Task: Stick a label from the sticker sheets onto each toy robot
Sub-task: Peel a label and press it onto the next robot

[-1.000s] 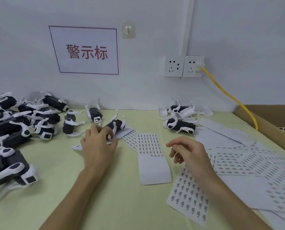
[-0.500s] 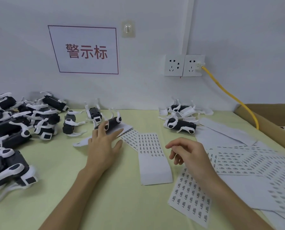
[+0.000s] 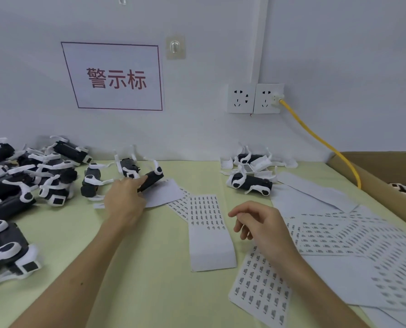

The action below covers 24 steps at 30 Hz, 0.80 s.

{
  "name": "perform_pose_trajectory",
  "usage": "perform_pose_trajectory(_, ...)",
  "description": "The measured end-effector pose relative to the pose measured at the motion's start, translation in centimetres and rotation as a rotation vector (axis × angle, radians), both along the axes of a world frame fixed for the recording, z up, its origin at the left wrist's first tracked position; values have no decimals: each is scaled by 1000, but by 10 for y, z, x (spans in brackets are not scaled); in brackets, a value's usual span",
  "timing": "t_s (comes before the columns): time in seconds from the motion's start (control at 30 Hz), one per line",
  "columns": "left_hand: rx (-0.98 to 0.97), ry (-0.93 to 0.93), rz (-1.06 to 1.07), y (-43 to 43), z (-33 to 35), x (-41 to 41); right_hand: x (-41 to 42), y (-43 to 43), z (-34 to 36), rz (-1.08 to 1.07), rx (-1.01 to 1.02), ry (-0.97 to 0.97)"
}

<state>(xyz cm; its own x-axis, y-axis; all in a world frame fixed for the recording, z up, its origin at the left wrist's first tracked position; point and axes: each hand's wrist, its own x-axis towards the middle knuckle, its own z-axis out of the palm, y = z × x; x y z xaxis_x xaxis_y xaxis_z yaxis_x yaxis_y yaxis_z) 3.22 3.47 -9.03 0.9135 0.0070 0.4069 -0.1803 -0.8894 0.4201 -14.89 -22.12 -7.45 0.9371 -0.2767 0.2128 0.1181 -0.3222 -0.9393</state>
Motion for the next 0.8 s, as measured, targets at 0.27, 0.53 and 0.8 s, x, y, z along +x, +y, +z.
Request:
perform_pose_trajectory(0.27, -249, -161, -204, -29, 24, -34, -1, 2, -1, -11, -46, -37)
perform_pose_trajectory(0.53, -988, 114, -644, -69, 32, -97, -4, -3, 4, -132, -272, -339)
perform_pose_trajectory(0.8, -1054, 329, -714, -74, 14, -116, -7, -6, 3, 68, -325, -298)
